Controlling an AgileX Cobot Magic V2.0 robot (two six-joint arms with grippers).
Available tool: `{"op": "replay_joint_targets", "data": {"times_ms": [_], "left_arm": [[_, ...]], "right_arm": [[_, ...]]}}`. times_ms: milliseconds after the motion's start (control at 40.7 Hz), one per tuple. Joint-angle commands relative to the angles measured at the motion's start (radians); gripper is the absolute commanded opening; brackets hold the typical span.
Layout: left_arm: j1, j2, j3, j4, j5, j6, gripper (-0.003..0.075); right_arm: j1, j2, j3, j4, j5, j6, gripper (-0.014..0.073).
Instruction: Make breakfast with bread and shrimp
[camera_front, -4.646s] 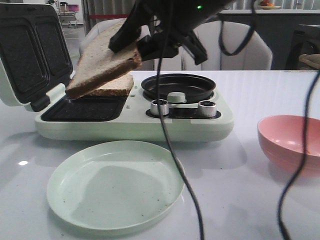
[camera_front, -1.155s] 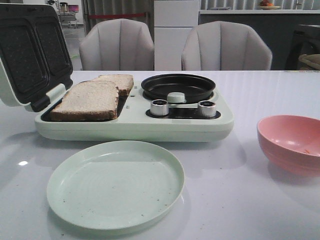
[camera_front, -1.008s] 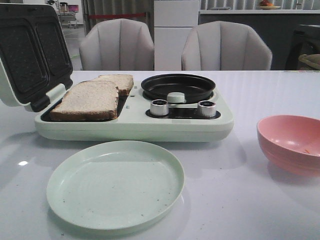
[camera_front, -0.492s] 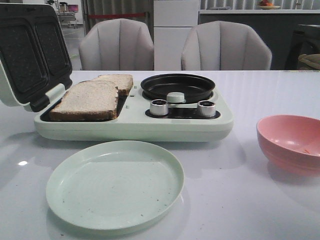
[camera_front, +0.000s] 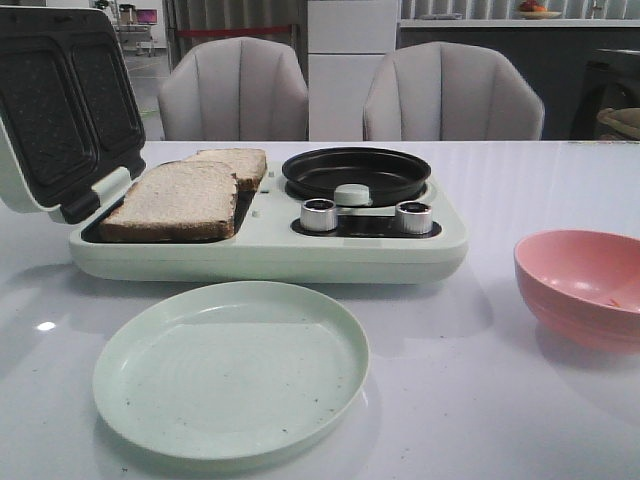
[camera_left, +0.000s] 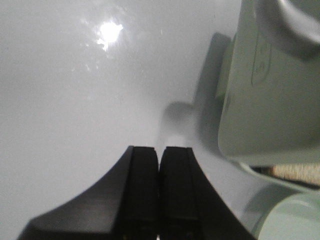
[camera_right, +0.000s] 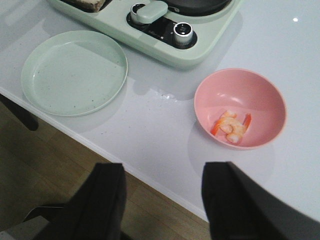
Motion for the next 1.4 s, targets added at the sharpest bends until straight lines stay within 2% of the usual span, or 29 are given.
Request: {"op": "replay_joint_targets", "data": {"times_ms": [0, 270, 541, 787, 983, 1082, 1254, 1377], "left_arm": [[0.001, 0.038, -0.081, -0.086, -0.072, 0.01, 0.01], [-0.058, 0.206, -0.211, -0.231, -0.072, 0.01, 0.01], [-0.142, 0.268, -0.276, -0.293, -0.081, 0.011, 0.01], [-0.211, 0.256, -0.286, -0.37, -0.038, 0.152, 0.01], [-0.292, 0.222, -0.284, -0.356, 0.014, 0.204, 0.01], [-0.349, 0.181, -0.271, -0.288, 0.009, 0.204, 0.01], [-0.475, 0.062, -0.185, -0.172, -0.022, 0.204, 0.01], [-0.568, -0.024, -0.112, -0.145, -0.045, 0.204, 0.01]], "right_arm": [[-0.004, 0.003, -0.025, -0.005, -0.069, 0.001, 0.045], [-0.004, 0.003, -0.025, -0.005, -0.069, 0.001, 0.045], [-0.004, 0.003, -0.025, -0.005, -0.069, 0.001, 0.045], [-0.004, 0.003, -0.025, -0.005, -0.069, 0.001, 0.045], [-0.004, 0.003, -0.025, -0.005, -0.069, 0.001, 0.045], [-0.004, 0.003, -0.025, -0.005, -0.069, 0.001, 0.045], [-0.004, 0.003, -0.025, -0.005, -0.069, 0.001, 0.045], [-0.004, 0.003, -0.025, -0.005, -0.069, 0.001, 0.045]]}}
